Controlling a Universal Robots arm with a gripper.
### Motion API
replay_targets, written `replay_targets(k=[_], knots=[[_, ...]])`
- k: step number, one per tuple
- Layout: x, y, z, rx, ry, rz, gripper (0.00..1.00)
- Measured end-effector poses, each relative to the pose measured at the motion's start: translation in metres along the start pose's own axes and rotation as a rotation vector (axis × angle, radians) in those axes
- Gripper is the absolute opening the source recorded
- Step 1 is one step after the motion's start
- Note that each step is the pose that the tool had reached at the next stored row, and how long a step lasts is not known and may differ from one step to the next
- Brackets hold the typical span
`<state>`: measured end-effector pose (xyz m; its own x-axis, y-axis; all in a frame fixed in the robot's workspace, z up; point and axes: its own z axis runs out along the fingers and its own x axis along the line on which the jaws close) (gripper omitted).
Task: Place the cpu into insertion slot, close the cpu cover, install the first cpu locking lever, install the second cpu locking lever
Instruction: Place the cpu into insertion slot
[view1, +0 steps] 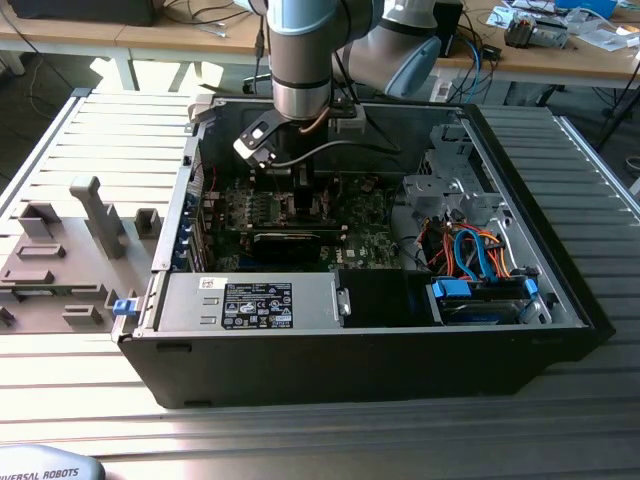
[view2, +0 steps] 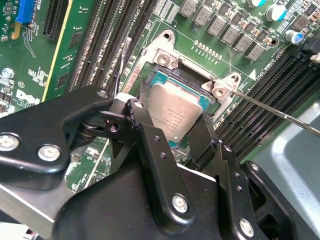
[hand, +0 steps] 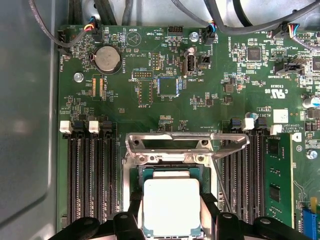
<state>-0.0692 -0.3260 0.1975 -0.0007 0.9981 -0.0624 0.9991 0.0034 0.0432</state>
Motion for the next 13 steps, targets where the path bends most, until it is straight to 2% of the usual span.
replay_targets(k=[13], knots=[[0.0001,0.0004,0.0018,0.0005,0.0002,0.000,0.54]])
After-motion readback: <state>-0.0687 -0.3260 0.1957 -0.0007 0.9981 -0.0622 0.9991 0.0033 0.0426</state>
